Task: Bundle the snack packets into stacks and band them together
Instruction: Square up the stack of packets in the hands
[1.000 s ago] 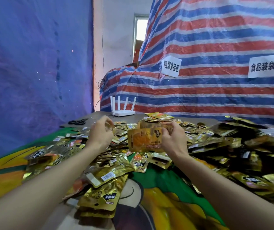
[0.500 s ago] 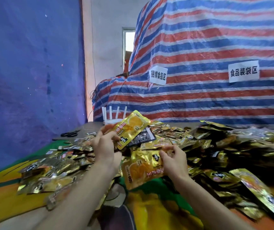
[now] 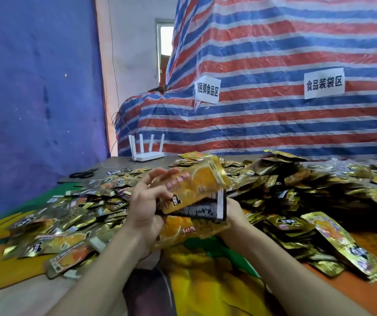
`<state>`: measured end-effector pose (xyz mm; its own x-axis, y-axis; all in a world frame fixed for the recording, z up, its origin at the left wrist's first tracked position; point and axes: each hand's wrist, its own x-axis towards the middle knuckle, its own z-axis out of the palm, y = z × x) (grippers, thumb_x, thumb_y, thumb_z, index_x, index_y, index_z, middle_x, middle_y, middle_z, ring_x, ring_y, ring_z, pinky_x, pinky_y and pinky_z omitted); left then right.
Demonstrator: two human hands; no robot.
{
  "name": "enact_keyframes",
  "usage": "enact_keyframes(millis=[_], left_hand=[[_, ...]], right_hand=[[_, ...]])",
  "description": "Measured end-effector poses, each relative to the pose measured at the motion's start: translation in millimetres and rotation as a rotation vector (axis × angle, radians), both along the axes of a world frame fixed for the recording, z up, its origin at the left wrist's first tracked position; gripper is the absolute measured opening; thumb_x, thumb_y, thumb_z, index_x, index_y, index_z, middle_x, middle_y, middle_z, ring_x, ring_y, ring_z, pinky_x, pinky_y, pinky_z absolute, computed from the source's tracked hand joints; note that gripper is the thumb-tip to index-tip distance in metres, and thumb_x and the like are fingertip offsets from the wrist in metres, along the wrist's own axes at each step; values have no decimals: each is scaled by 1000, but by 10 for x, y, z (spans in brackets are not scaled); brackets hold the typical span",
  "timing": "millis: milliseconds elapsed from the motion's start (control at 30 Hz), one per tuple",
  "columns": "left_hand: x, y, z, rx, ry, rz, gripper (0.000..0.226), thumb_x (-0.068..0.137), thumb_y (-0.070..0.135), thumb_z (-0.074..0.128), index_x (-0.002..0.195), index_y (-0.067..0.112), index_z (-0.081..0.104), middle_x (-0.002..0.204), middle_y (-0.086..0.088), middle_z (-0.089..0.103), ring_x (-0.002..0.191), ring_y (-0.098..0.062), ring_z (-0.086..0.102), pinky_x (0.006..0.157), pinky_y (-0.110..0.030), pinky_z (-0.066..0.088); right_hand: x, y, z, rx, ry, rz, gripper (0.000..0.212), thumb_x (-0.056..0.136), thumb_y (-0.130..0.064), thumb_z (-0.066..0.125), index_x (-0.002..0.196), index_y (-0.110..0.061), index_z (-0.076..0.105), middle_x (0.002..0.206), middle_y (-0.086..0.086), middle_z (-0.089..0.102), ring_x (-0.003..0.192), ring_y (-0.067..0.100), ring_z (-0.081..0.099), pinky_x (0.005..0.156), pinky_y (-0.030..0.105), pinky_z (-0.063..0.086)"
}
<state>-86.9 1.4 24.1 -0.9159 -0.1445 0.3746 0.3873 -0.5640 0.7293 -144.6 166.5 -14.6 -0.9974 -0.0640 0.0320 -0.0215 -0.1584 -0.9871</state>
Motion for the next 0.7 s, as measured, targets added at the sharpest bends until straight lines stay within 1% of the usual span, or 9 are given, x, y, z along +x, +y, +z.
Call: enact_keyframes(millis=[67,167,233,333,433,533,600,633,700], left_hand=[[9,20,-70,-280,52,174,52,72,-29,40,96,11,64,107,-12,73,96,-24,71,68,-39,62],[15,1,-148,-705,141,386,55,76,-27,48,108,14,68,114,-6,68,106,-15,65,83,-35,59],[12,-19,-182,-925,175,405,63,77,-22,53,118,24,64,116,1,64,103,-11,62,78,-27,58],[10,-42,-235,-1156,127,331,76,77,-8,59,140,34,51,119,-1,53,106,-17,58,84,-24,54],[36,-62,-296,-1401,42,379,90,65,27,62,150,40,34,106,10,40,106,-16,40,85,-22,39],[69,-83,-324,-1584,35,571,94,54,51,60,145,42,39,97,16,30,92,-9,17,86,-31,27],[96,-98,-320,-1597,25,607,93,50,57,61,140,45,43,101,14,32,94,-5,10,90,-33,27],[107,-114,-316,-1590,20,565,93,49,59,62,139,46,42,107,12,36,101,-6,14,92,-34,30],[130,-143,-302,-1536,12,413,93,46,60,63,134,46,36,112,7,52,105,-15,44,90,-36,44]], right_hand=[[34,8,32,-50,-63,12,47,98,-11,58,55,-17,77,64,4,74,53,17,71,46,26,54],[129,-9,60,1,-93,56,22,92,-19,67,73,-14,77,93,15,77,81,32,72,67,35,55],[179,-18,72,10,-100,19,16,94,-17,65,86,-9,75,100,20,75,91,39,70,78,44,56],[211,-36,88,21,-99,-7,25,98,-14,53,98,1,74,102,21,73,97,38,70,86,47,57],[205,-10,101,145,-52,2,35,101,-8,39,111,2,71,114,23,72,110,39,66,101,51,52],[252,12,125,260,55,31,35,99,-4,39,105,-1,73,98,14,73,95,31,68,83,42,55],[264,27,129,269,149,74,33,98,-7,42,93,-1,74,89,10,71,89,28,65,82,41,52],[280,28,137,246,180,98,35,99,-14,43,84,-5,74,84,8,70,88,27,64,83,41,50],[324,16,181,178,185,147,52,103,-39,42,69,-11,70,78,6,69,85,26,62,83,39,48]])
